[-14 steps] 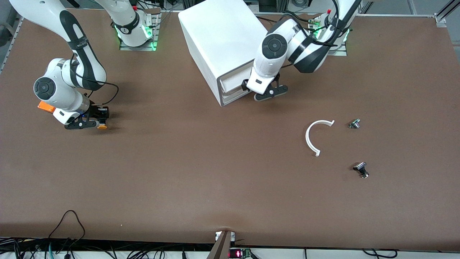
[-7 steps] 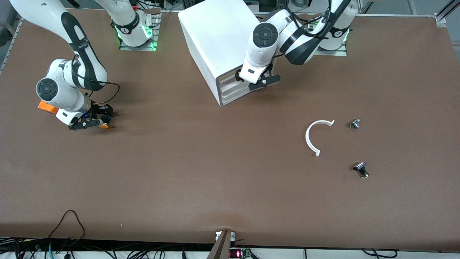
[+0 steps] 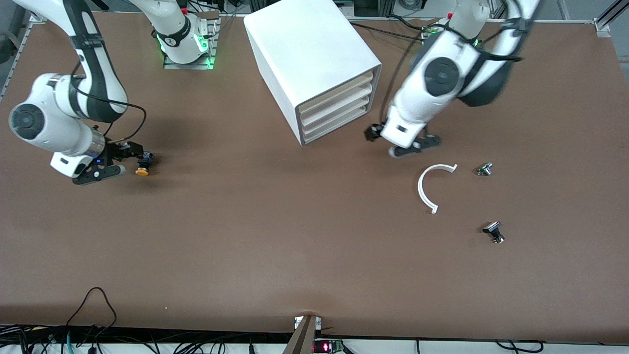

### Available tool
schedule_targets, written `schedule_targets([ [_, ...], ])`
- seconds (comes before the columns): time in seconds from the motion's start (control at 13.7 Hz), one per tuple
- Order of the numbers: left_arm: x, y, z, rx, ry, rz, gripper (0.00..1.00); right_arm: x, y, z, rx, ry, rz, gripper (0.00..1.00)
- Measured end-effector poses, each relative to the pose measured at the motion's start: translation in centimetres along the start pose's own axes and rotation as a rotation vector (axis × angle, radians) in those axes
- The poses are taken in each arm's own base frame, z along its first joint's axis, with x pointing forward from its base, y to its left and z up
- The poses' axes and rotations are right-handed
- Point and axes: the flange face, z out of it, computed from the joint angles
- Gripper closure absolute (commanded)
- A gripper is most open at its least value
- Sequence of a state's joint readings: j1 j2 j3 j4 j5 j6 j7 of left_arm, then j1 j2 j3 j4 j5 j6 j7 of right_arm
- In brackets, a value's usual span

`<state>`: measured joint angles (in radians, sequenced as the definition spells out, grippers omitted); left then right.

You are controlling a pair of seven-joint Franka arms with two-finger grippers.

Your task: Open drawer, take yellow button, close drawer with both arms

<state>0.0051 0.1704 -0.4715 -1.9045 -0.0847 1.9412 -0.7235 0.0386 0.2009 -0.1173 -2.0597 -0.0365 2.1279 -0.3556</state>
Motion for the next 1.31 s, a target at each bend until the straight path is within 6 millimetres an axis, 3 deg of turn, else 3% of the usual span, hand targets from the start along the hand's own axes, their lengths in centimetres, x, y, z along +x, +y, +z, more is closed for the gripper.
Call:
schedule_targets([
  [0.29, 5.4, -8.9, -9.2, 0.000, 0.030, 0.116, 0.00, 2.2, -1.7, -7.8, 0.005, -0.011, -0.041, 0.00],
  [0.44, 5.9, -12.6, -12.4, 0.035, 0.071, 0.175, 0.00, 3.0, -2.7, -11.6, -0.001, 0.006, -0.062, 0.00],
  [0.58, 5.3, -15.5, -15.0, 0.083, 0.094, 0.225, 0.00, 2.8, -2.5, -15.5, -0.009, 0.030, -0.059, 0.00],
  [0.87, 5.0, -19.4, -17.6, 0.089, 0.112, 0.221, 0.00, 1.3, -1.9, -23.8, -0.031, 0.097, -0.044, 0.00],
  [1.09, 5.2, -19.7, -17.7, 0.088, 0.112, 0.214, 0.00, -0.5, -2.0, -30.1, -0.047, 0.143, -0.036, 0.00],
  [1.16, 5.3, -20.0, -17.7, 0.088, 0.112, 0.209, 0.00, -0.9, -1.8, -31.0, -0.048, 0.146, -0.029, 0.00],
  [1.31, 5.4, -20.5, -17.7, 0.086, 0.112, 0.200, 0.00, -1.6, -0.2, -30.6, -0.039, 0.115, 0.004, 0.00],
])
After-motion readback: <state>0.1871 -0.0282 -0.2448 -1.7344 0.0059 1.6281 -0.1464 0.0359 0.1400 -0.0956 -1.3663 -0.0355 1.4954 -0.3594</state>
